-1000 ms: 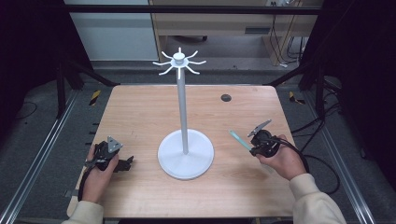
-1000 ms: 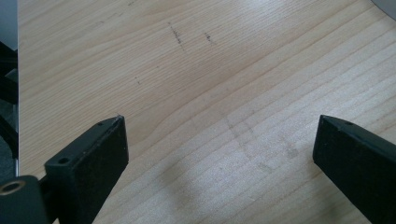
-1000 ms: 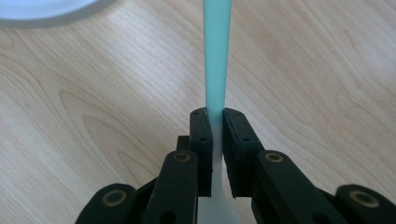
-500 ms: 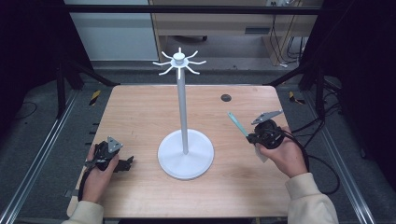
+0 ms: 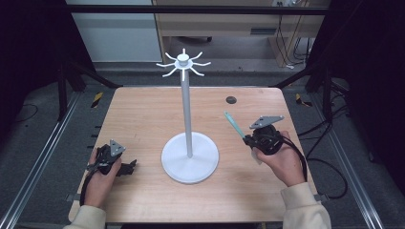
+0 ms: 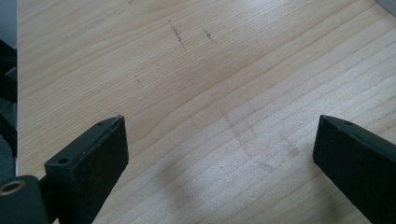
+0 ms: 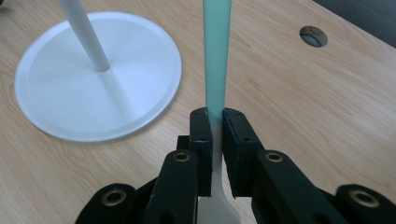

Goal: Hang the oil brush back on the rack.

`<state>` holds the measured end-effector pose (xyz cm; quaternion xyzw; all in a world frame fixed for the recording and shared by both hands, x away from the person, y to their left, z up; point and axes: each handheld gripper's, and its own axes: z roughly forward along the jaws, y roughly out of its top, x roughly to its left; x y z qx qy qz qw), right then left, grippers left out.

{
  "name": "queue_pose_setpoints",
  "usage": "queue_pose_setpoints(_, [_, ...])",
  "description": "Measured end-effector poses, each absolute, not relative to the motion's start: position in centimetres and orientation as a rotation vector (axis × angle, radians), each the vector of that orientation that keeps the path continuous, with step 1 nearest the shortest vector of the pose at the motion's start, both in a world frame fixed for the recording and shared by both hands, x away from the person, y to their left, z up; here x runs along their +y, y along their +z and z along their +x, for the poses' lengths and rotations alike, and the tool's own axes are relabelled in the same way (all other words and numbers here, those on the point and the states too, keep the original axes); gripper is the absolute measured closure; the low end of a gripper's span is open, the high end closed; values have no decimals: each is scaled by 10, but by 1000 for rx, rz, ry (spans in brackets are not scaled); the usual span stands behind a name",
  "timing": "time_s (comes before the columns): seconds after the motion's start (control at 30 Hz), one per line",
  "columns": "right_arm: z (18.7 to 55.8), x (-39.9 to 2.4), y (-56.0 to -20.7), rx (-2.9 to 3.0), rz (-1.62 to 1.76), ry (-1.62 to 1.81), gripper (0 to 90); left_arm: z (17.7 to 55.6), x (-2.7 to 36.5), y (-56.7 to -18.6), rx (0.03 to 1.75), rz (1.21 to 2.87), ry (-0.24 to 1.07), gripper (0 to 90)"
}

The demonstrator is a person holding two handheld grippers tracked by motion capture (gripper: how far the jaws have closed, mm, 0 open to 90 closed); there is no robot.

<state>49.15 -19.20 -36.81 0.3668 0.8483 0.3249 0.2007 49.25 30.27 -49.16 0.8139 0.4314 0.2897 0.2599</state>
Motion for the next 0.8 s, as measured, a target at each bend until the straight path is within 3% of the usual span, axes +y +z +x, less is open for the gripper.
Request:
queue_pose_setpoints(0.4, [492,-187,-391,2334,1078,1012,827,491,304,-489,1171,2171,801,29])
queue_pose_setpoints(0.8, [486,-181,-377,2223,1067,1115,827,491,305,-486,1166,2151,805,29])
